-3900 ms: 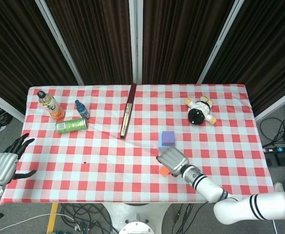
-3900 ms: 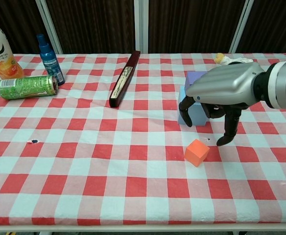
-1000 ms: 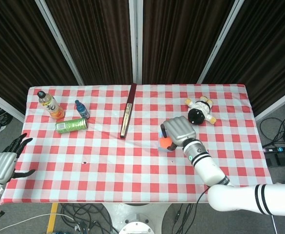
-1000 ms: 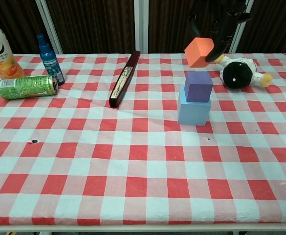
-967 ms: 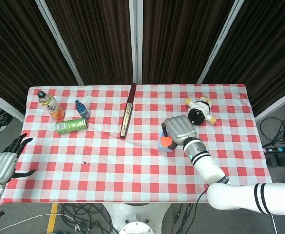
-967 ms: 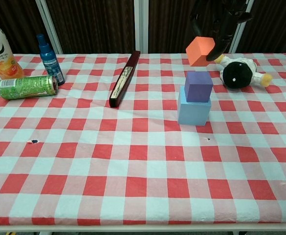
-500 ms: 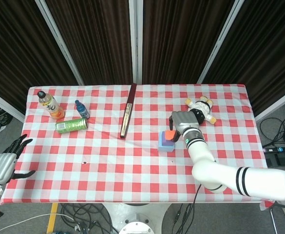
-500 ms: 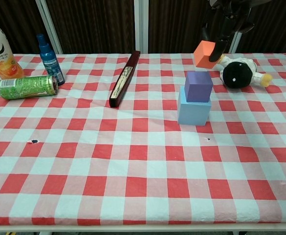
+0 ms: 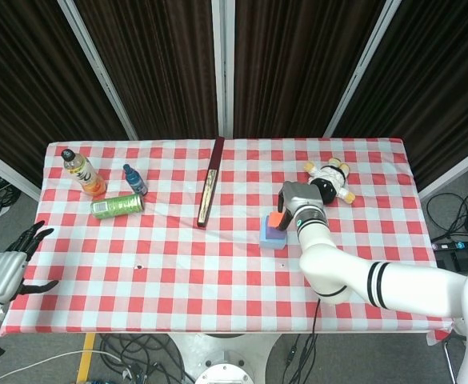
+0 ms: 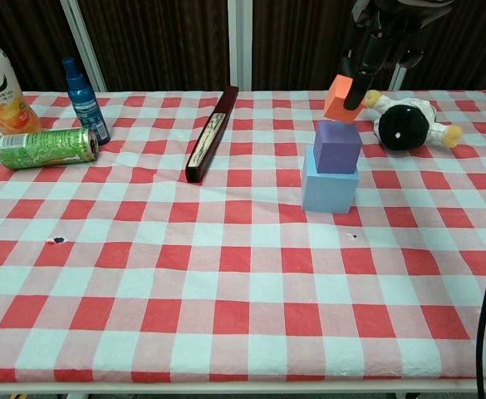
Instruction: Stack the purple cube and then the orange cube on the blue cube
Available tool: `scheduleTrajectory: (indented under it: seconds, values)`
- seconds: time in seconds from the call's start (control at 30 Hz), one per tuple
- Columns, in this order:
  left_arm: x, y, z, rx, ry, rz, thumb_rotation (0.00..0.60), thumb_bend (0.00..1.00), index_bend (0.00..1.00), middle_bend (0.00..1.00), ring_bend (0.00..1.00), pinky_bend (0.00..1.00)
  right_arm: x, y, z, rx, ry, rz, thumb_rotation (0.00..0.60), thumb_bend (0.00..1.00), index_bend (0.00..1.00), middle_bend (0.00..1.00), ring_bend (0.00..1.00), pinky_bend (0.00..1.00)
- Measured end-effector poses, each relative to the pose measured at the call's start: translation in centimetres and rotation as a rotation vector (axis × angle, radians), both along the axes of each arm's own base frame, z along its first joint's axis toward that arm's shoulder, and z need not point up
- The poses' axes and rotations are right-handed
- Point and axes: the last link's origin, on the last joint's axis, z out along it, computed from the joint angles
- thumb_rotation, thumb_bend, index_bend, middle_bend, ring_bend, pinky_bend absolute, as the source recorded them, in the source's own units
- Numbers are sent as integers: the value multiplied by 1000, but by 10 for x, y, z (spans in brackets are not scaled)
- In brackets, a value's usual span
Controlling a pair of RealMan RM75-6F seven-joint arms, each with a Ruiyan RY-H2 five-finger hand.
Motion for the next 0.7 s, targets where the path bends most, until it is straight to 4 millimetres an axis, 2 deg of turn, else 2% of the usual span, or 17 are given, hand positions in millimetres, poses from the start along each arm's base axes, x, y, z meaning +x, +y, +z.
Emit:
scheduleTrajectory:
  seconds: [0.47,0.7]
  values:
    - [2,2,-1,-2,-6,-5,600,0,160,109,98,242,-2,-1,3,40,91,35,600,61,658,1000,968,846]
    - [2,2,-1,-1,-8,-4,600,0,160,109,99,243,-5,-2,-3,57,97,35,600,60,658,1000,968,846]
